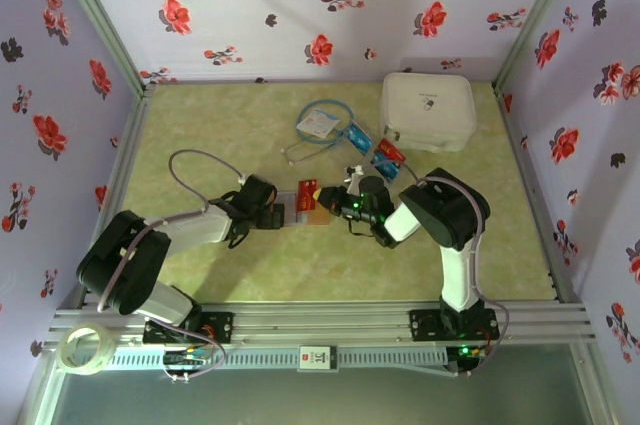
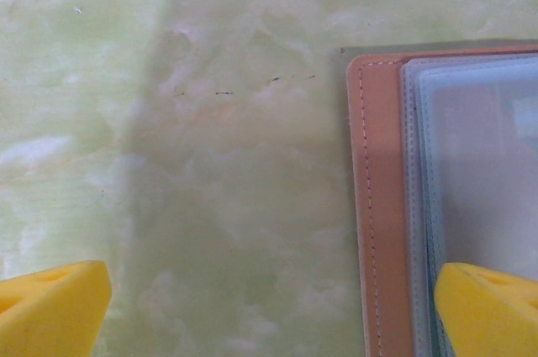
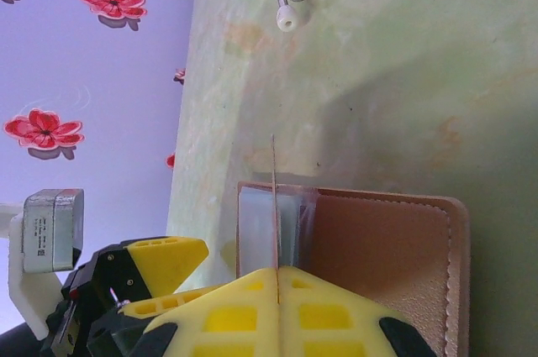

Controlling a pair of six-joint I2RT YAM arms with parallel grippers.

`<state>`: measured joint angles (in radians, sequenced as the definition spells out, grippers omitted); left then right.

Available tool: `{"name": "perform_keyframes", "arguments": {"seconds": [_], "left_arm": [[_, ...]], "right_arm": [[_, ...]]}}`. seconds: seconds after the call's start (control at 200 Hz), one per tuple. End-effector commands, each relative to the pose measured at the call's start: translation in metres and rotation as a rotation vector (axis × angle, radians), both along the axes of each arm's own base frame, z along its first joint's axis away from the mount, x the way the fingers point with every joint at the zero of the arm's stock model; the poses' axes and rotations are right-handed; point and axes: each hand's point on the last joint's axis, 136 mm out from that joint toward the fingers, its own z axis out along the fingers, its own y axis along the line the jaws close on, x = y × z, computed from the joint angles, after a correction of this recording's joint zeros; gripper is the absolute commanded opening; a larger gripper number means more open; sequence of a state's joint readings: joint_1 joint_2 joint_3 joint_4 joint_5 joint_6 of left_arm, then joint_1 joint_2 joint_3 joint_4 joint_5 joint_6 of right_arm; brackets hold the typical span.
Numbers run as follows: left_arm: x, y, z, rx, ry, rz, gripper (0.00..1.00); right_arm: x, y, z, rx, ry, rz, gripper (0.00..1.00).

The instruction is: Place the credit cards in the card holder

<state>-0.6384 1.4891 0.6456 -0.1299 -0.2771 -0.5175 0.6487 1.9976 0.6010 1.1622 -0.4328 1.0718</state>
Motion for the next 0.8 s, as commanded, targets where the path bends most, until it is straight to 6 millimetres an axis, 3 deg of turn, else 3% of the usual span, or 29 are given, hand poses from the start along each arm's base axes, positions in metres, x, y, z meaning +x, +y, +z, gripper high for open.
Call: {"name": "perform_keyframes", "arguments": {"seconds": [0.0,0.245,0.5,0.795], "left_arm": [[-0.012,0.009,-0.013,0.025,0.051,0.009,1.00],[-0.012,0.010,-0.014,0.026,0.052,0.009,1.00],[-0.012,0.010,-0.010,0.023,0.047,0.009,1.00],[-0.006,0.006,0.008,0.005,0.012,0.000,1.00]], "right_arm": [[-0.003,0.009,0.003,0.021,-0.021,0.022,0.00],[-0.007,0.006,0.000,0.027,-0.014,0.016,0.00],[-0.004,-0.005,0.010,0.033,-0.036,-0.021,0.00],[-0.002,-0.003,0.014,0.055,-0.043,-0.015,0.00]]}}
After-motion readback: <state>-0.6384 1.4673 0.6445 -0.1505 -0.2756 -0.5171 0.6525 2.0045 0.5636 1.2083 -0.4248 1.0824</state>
